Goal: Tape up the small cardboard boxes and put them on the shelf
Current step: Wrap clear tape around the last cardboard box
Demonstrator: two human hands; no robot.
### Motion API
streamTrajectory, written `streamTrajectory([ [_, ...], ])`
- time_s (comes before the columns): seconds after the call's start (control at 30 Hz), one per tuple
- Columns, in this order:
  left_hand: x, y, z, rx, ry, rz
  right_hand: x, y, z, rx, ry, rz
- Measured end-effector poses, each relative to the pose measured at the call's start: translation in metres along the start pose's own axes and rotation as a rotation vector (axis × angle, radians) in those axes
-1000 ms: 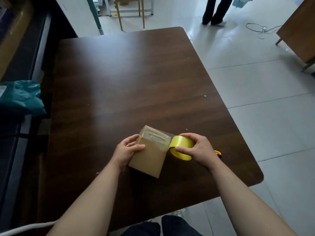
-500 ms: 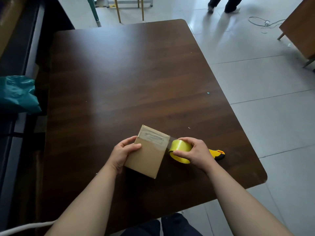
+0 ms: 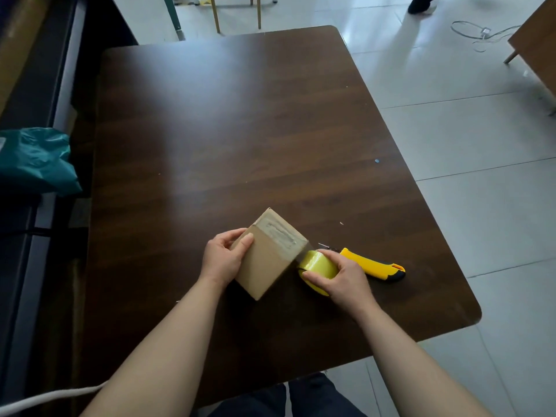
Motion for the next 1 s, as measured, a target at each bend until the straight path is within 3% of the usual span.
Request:
streamTrajectory([
  [0.53,-0.008,-0.018,0.011,0.033,-0.054,0.177,0.023,-0.027,-0.060,0.026,0.028,0.224],
  [0.7,-0.011,-0.028,-0.013,-0.027,-0.195,0.423,0.027,-0.024,-0.064,-0.007,0.034,0.172],
  [0.87,-0.012,-0.042,-0.084,-0.025,-0.526,0.114,0.017,-0.017,-0.064,-0.085,0.101,-0.046],
  [0.93,-0.001,-0.033,-0.114,-0.049,-0.541,0.059,0.005,-0.018,-0.057,-0.116,0.135,-0.107],
  [1.0,0.022,-0.017,-0.133,-0.114,-0.441,0.045,-0.011,-0.023,-0.044,-0.133,0.124,-0.120],
])
Point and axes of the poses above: each hand's wrist, its own z-axis towards the middle knuckle, its own x-axis out of the palm, y = z × x, the point moved 5 cm from there along z, towards the middle knuckle, and after that the axes turned 7 degrees about z, right-handed, at the moved point
